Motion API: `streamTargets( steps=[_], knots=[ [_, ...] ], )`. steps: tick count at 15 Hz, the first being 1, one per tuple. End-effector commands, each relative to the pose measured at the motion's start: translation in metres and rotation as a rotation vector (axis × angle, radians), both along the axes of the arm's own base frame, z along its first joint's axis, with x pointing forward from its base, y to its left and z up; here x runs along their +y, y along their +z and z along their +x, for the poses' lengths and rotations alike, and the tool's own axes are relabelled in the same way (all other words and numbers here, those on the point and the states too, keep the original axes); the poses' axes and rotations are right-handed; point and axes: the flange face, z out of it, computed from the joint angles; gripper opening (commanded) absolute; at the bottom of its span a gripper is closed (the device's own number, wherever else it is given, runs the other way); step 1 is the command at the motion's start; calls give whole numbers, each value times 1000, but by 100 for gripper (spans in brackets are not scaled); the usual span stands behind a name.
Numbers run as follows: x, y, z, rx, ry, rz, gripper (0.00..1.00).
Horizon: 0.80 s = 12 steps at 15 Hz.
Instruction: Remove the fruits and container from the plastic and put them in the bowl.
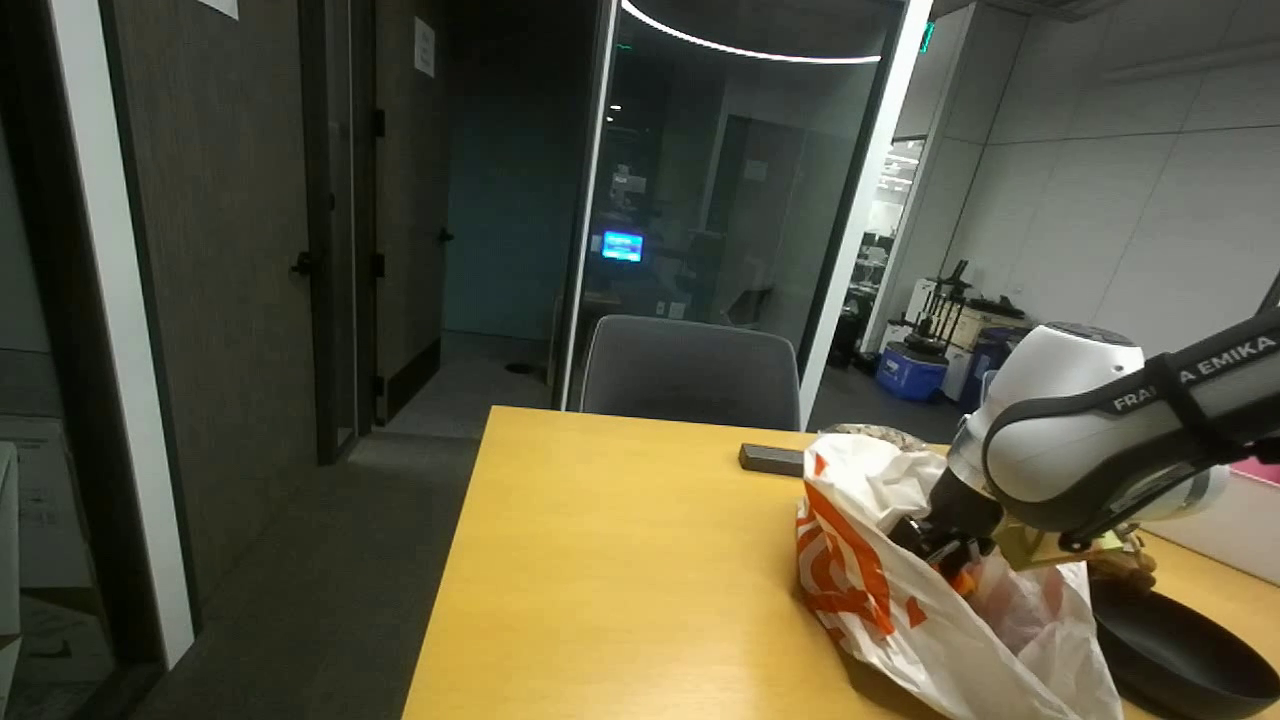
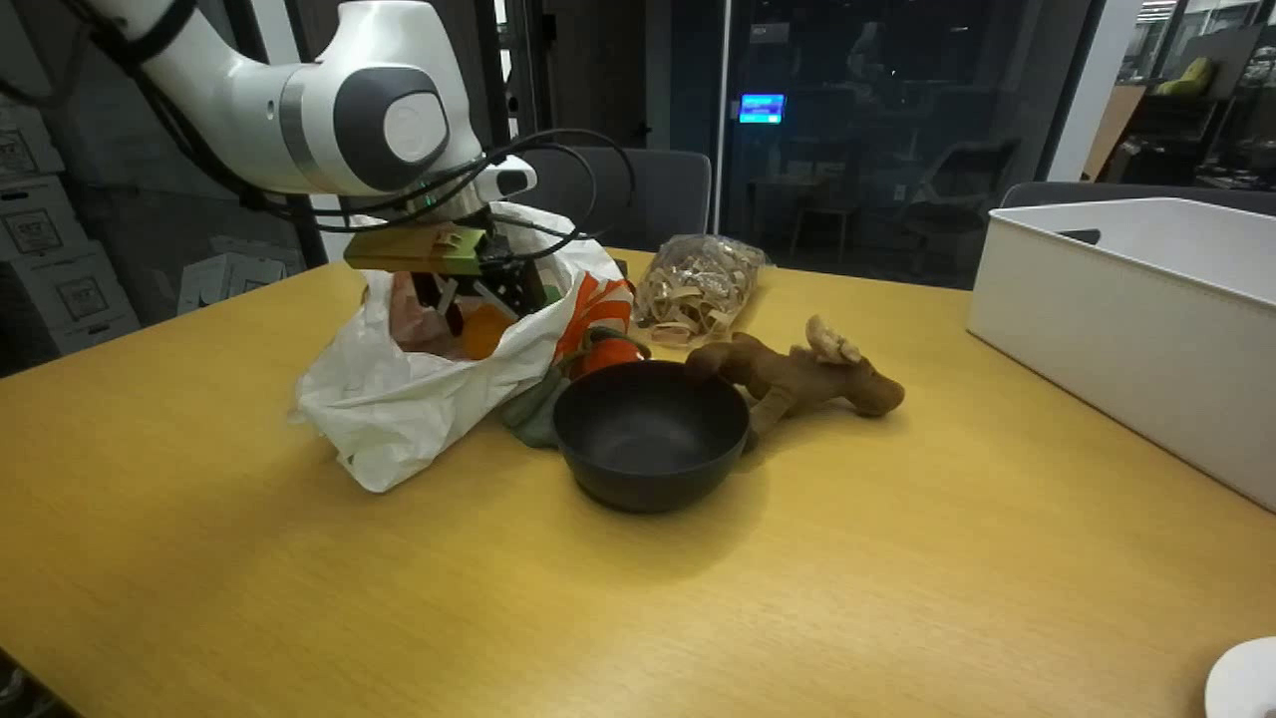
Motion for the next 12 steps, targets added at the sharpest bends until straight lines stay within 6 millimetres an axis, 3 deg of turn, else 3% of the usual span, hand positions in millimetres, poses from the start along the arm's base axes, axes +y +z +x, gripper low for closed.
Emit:
streamTargets(
  steps=[1, 2, 3, 6, 12],
  knots=[
    [11, -3, 16, -38, -15, -35, 100],
    [13, -2, 18, -47, -19, -39, 90],
    [13, -1, 20, -56, -26, -49, 74],
    [13, 4, 24, -65, -42, -72, 53],
    [8, 15, 18, 22, -52, -68, 53]
  ],
)
